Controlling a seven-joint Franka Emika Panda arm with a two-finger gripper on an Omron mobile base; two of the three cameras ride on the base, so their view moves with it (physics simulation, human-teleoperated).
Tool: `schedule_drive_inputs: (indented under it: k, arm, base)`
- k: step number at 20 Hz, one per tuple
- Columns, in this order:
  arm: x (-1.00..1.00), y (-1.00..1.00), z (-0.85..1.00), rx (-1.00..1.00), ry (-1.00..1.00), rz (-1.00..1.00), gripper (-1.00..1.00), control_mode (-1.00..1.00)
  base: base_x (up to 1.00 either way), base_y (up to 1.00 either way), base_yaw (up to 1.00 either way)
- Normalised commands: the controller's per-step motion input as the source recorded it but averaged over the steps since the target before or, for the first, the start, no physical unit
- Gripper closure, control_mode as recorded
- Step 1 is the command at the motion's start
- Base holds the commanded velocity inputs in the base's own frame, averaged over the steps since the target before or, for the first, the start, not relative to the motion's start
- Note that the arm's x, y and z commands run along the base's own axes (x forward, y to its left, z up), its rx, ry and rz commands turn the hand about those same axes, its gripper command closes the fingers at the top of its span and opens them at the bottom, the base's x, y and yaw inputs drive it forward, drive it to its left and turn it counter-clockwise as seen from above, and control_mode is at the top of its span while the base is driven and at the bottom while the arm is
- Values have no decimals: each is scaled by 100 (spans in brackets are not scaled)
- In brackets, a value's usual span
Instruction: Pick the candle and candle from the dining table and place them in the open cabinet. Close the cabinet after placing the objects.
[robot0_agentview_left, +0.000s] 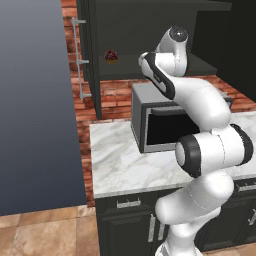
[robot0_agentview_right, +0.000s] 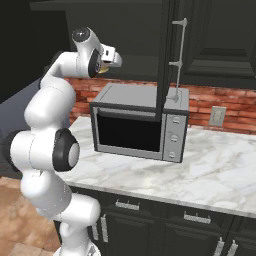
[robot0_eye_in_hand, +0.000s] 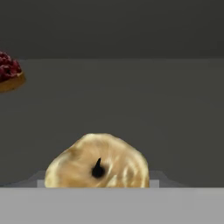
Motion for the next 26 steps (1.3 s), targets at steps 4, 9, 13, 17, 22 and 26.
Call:
schedule_drive_inputs:
  k: [4,9,13,17,22,26]
  arm:
    - [56,0,-2,0,1,0,100,-100]
    - [44,0,-15,0,0,0,100,-100]
    - [42,0,-26,0,0,0,100,-100]
    - [42,0,-22,0,0,0,100,-100]
    - [38,0,-28,0,0,0,100,-100]
    - [31,0,-30,0,0,0,-100,-100]
  base:
    - [0,0,0]
    - [0,0,0]
    - [0,0,0]
    - [0,0,0]
    - [0,0,0]
    - [0,0,0]
